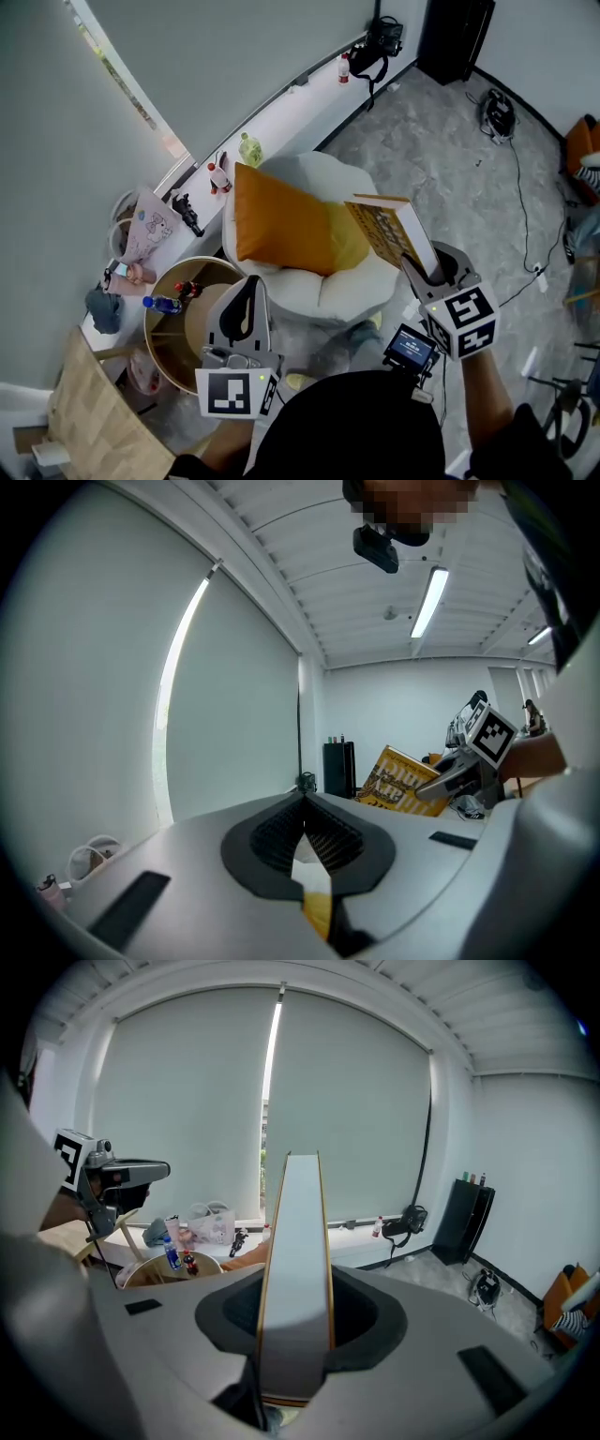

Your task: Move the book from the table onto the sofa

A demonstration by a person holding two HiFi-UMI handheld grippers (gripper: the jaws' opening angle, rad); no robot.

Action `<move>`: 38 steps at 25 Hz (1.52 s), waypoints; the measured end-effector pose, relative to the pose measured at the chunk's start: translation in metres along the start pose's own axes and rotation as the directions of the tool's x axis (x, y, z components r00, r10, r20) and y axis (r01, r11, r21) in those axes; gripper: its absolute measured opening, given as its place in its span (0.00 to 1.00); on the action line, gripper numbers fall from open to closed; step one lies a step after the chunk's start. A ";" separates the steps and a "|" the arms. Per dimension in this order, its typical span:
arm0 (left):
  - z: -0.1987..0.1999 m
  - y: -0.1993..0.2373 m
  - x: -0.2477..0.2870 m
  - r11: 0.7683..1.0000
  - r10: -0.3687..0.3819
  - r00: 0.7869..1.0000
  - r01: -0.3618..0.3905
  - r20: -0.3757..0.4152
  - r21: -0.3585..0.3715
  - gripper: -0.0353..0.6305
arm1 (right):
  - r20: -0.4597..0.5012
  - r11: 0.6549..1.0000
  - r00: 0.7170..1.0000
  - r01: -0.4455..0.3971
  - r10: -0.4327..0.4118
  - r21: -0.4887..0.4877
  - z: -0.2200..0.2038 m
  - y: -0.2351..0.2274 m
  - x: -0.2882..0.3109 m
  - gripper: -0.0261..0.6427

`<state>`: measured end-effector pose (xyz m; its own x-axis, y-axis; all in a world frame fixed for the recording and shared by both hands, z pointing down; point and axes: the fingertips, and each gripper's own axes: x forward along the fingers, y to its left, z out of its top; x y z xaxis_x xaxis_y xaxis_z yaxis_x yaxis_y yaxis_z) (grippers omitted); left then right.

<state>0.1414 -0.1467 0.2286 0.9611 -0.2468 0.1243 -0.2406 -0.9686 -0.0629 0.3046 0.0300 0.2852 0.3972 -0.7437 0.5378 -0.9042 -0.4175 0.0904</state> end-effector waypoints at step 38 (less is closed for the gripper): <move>0.021 -0.135 0.193 0.996 0.001 0.990 0.012 -0.141 0.086 0.06 | -0.025 0.989 0.993 -0.114 0.117 0.091 -0.044 -0.206 0.066 0.26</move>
<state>0.3618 -0.0628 0.2400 0.9321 -0.2492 0.2628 -0.2167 -0.9652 -0.1467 0.5106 0.0899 0.3386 0.2851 -0.7742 0.5650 -0.9254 -0.3759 -0.0482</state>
